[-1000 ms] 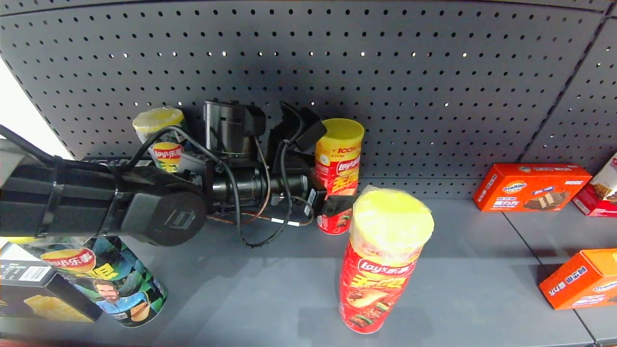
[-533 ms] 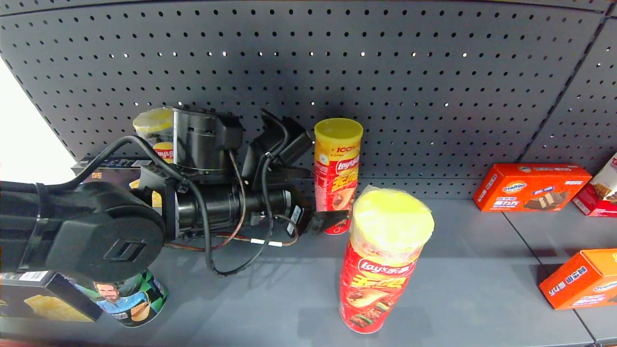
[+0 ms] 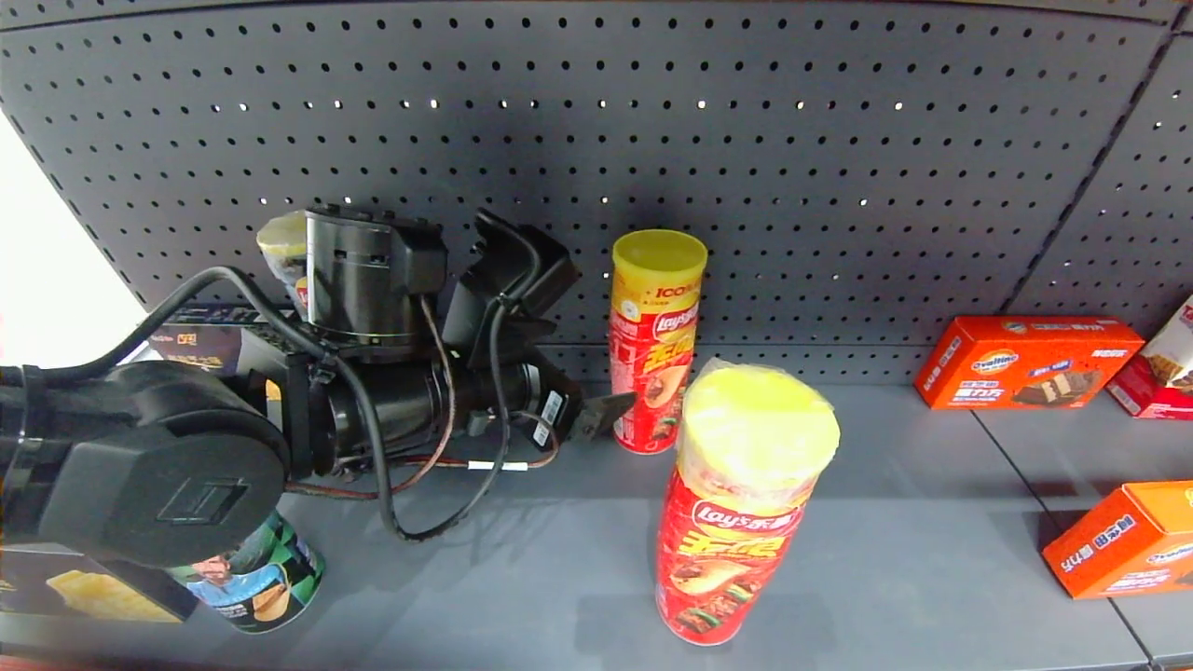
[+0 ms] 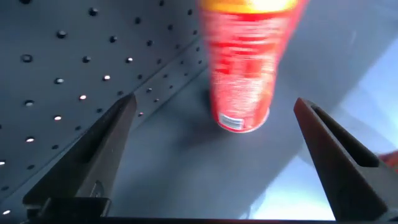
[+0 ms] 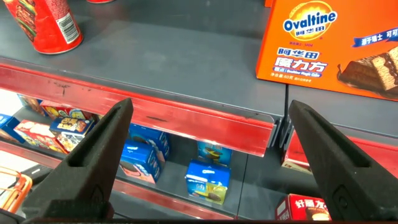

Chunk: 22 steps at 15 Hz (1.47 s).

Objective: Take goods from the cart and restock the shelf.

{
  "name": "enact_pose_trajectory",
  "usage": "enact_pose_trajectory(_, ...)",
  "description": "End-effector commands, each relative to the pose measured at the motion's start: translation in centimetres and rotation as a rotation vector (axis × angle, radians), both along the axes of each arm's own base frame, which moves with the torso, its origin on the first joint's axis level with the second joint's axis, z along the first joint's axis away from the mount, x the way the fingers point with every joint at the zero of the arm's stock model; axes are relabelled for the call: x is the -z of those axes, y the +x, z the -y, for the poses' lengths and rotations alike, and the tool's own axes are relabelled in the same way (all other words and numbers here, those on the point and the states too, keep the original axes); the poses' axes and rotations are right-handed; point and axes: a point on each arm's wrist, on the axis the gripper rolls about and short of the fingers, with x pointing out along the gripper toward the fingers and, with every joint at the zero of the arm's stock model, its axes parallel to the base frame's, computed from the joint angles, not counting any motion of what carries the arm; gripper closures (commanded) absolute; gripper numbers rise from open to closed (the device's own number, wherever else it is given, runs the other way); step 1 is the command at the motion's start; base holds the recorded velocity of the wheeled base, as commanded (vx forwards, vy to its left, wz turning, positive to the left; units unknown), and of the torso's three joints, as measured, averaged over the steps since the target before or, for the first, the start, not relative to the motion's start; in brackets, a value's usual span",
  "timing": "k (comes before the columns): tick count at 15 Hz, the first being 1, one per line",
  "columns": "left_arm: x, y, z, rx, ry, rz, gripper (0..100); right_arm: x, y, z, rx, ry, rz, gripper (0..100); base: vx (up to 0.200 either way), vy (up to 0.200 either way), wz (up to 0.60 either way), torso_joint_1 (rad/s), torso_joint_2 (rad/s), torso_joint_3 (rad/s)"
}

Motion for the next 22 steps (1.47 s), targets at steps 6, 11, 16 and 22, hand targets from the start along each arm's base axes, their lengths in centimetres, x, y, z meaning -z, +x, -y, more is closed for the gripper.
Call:
enact_pose_trajectory(6,0.0,2.0,1.1,-0.055,0.005,0.022,0,0.0,0.0,0.0,0.0,-0.001,-0.001,0,0.0,0.0,0.0,0.0,0.0,0.0)
enact_pose_trajectory(11,0.1,2.2,0.8,-0.078,0.012,0.019,0,0.0,0.0,0.0,0.0,-0.001,-0.001,0,0.0,0.0,0.0,0.0,0.0,0.0)
enact_pose_trajectory(16,0.2,2.2,0.7,-0.097,0.016,0.019,0,0.0,0.0,0.0,0.0,-0.001,-0.001,0,0.0,0.0,0.0,0.0,0.0,0.0)
enact_pose_trajectory(22,0.2,2.3,0.4,-0.132,0.024,0.022,0,0.0,0.0,0.0,0.0,-0.001,-0.001,0,0.0,0.0,0.0,0.0,0.0,0.0)
